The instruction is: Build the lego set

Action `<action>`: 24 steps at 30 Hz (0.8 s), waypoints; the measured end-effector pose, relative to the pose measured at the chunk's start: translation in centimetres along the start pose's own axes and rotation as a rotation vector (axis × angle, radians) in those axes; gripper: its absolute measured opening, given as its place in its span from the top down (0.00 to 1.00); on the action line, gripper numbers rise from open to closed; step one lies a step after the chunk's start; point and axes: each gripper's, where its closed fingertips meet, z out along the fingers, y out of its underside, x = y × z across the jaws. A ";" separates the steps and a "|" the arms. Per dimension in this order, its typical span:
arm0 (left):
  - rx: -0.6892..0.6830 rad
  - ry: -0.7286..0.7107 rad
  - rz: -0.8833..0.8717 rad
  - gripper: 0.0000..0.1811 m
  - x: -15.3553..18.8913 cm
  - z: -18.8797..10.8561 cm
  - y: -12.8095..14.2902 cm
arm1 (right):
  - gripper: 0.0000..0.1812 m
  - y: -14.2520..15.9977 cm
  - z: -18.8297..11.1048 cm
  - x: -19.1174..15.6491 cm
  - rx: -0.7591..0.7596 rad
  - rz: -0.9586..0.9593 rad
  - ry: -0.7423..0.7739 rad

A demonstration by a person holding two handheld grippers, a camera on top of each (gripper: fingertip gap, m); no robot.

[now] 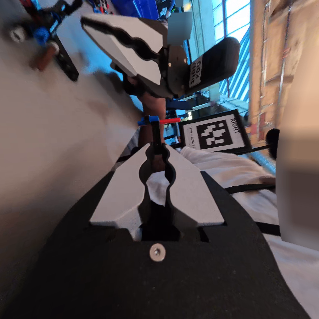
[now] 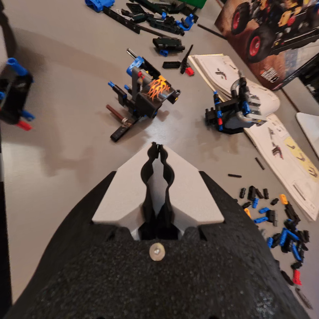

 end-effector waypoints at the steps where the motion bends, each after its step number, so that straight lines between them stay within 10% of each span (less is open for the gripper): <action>1: -0.001 -0.010 -0.022 0.97 -0.1 0.2 0.2 | 0.98 0.0 0.0 0.3 -0.001 -0.016 0.023; 17: -0.215 -0.820 0.562 0.97 -8.3 -7.0 -5.6 | 0.98 0.5 -0.4 0.6 0.000 -0.114 0.111; 24: -0.295 -0.940 0.794 0.96 -9.0 -7.4 -5.9 | 0.98 0.6 -0.3 0.7 -0.010 -0.112 0.114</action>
